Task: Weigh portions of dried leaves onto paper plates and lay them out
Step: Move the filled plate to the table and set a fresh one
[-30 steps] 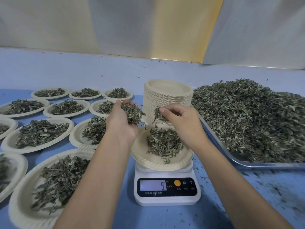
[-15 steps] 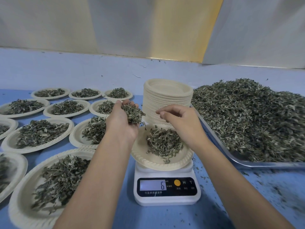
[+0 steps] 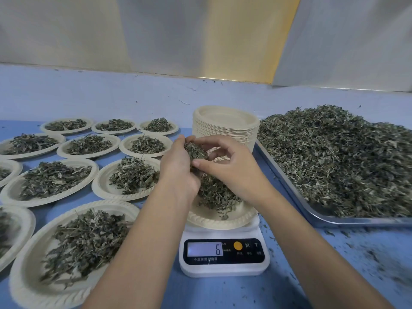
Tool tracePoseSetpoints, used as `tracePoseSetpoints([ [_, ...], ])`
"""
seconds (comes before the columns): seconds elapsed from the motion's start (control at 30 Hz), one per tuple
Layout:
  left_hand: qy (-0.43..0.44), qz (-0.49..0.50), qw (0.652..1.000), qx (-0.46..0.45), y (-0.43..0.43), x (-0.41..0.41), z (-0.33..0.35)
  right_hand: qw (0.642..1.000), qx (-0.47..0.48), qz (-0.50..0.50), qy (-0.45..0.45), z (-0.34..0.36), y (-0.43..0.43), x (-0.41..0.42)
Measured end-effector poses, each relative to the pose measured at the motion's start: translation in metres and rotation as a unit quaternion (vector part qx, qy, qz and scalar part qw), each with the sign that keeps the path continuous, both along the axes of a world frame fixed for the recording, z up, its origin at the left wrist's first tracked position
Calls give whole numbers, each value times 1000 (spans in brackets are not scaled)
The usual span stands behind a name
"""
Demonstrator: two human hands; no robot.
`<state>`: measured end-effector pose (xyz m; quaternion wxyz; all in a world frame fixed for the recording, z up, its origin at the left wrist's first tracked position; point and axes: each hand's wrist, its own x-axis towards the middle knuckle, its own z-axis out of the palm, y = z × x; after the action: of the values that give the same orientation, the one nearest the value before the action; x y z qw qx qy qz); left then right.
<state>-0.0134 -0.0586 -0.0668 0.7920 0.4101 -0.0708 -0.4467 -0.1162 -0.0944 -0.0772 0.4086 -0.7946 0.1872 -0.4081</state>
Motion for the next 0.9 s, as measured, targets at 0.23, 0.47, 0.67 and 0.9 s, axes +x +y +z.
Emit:
tracePoseSetpoints([
  [0.23, -23, 7, 1000, -9, -3, -5, -2, 1000, -8, -24, 0, -4, 6, 2],
  [0.47, -10, 19, 999, -30, -6, -5, -5, 998, -1, -67, -19, -2, 7, 2],
  [0.67, 24, 49, 998, -33, -4, 6, -5, 995, 17, -84, -44, 3, -1, -3],
  [0.9, 34, 50, 997, -50, 0, 13, -1, 994, 41, -87, -60, 3, -11, -9],
])
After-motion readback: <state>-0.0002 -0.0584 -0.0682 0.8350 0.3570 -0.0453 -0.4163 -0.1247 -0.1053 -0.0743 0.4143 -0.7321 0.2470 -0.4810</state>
